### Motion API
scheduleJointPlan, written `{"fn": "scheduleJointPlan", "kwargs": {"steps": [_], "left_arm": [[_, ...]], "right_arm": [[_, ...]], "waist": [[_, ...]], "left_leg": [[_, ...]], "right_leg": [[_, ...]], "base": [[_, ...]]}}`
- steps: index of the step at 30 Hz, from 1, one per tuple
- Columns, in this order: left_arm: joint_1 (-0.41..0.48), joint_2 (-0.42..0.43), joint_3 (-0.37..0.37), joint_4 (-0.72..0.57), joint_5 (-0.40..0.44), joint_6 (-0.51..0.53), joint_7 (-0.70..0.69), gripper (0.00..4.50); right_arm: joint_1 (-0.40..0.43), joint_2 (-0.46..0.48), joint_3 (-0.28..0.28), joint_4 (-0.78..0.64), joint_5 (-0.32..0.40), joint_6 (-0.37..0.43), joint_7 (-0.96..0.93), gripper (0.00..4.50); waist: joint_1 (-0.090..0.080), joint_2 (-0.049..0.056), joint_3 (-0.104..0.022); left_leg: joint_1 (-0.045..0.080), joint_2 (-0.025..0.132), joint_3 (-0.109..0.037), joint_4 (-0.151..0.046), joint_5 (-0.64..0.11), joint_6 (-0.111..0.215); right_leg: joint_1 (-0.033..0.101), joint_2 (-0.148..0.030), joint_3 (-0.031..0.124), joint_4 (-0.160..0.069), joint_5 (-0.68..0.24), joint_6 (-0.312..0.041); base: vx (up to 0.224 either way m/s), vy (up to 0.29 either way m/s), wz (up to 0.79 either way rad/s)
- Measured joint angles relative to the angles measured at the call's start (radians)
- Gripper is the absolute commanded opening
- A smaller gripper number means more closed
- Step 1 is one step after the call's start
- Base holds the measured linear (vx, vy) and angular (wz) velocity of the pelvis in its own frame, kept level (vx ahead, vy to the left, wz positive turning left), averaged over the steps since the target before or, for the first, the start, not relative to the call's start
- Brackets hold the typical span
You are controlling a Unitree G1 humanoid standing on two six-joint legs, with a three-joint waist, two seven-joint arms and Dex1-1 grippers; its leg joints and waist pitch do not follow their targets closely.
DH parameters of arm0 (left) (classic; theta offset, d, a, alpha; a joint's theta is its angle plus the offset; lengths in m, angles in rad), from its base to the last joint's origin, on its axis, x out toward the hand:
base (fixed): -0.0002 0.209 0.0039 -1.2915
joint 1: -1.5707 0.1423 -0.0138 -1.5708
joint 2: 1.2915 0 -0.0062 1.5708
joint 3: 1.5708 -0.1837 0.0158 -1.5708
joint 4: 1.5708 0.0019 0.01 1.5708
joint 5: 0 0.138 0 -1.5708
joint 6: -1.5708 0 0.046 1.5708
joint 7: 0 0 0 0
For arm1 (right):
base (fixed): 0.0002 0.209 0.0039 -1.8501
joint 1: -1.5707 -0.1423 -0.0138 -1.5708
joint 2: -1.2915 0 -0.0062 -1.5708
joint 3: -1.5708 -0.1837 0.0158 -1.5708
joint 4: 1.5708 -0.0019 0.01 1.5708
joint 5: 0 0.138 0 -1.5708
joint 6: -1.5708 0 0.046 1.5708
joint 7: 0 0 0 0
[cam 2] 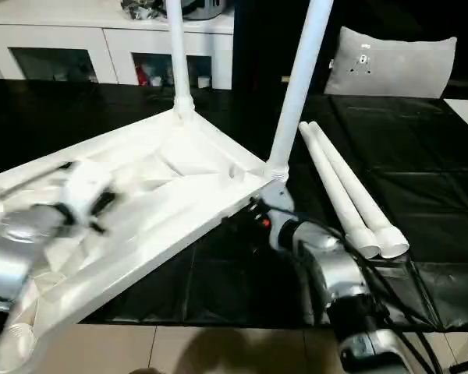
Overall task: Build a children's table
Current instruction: Rotate table base
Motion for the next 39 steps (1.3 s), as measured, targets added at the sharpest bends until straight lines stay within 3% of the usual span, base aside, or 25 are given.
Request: {"fn": "scheduleJointPlan", "kwargs": {"steps": [5,14,19,26,30,35,39], "left_arm": [[0.000,0.071,-0.013,0.025,0.038,0.042,0.002,0.11],[0.056,0.104,-0.158,0.010,0.003,0.082,-0.188,0.03],[0.055,0.133,-0.191,-0.012,-0.018,0.069,-0.275,0.03],[0.055,0.129,-0.223,0.006,-0.098,-0.090,-0.461,0.03],[0.031,0.049,-0.260,0.008,-0.155,-0.106,-0.512,0.03],[-0.059,-0.098,-0.300,0.143,-0.159,-0.155,-0.491,0.03],[-0.187,-0.222,-0.305,0.380,-0.095,-0.253,-0.299,0.03]], "right_arm": [[0.001,-0.015,0.018,-0.036,-0.019,0.066,-0.011,4.50],[-0.017,-0.003,0.054,-0.020,-0.057,0.136,-0.031,4.50],[-0.083,0.035,0.051,0.084,-0.070,0.103,-0.062,4.50],[-0.149,0.064,0.017,0.254,-0.095,0.016,-0.149,4.50],[-0.173,0.061,-0.013,0.287,-0.099,0.008,-0.197,4.50],[-0.209,0.050,-0.049,0.327,-0.099,-0.025,-0.240,4.50],[-0.217,0.034,-0.085,0.328,-0.098,-0.046,-0.281,4.50]], "waist": [[0.004,0.000,0.000],[0.002,0.000,0.000],[0.000,0.001,0.000],[-0.004,0.001,0.000],[-0.009,0.002,0.000],[-0.015,0.007,0.003],[-0.023,0.007,0.003]], "left_leg": [[0.000,0.000,0.000,0.000,0.000,0.000],[0.001,0.000,0.000,0.000,0.000,0.000],[0.004,0.000,0.000,0.000,0.000,0.000],[0.004,-0.001,0.001,0.000,0.000,0.000],[0.004,-0.001,0.001,0.000,0.000,-0.001],[0.005,-0.001,0.002,0.002,0.000,-0.001],[0.005,-0.001,0.001,0.002,0.002,-0.003]], "right_leg": [[0.001,0.000,0.000,0.000,0.002,-0.003],[0.001,0.000,0.000,0.000,0.002,-0.004],[0.003,0.000,0.001,0.000,0.002,-0.004],[0.003,-0.001,0.002,0.000,0.003,-0.005],[0.003,-0.001,0.002,0.001,0.003,-0.005],[0.003,-0.001,0.002,0.004,0.003,-0.005],[0.003,0.000,0.002,0.005,0.004,-0.005]], "base": [[0.000,0.000,0.00],[0.000,0.000,0.00],[0.000,0.000,0.00],[0.000,0.000,0.00],[0.000,0.000,0.00],[0.000,0.000,0.00],[0.000,0.000,0.00]]}}
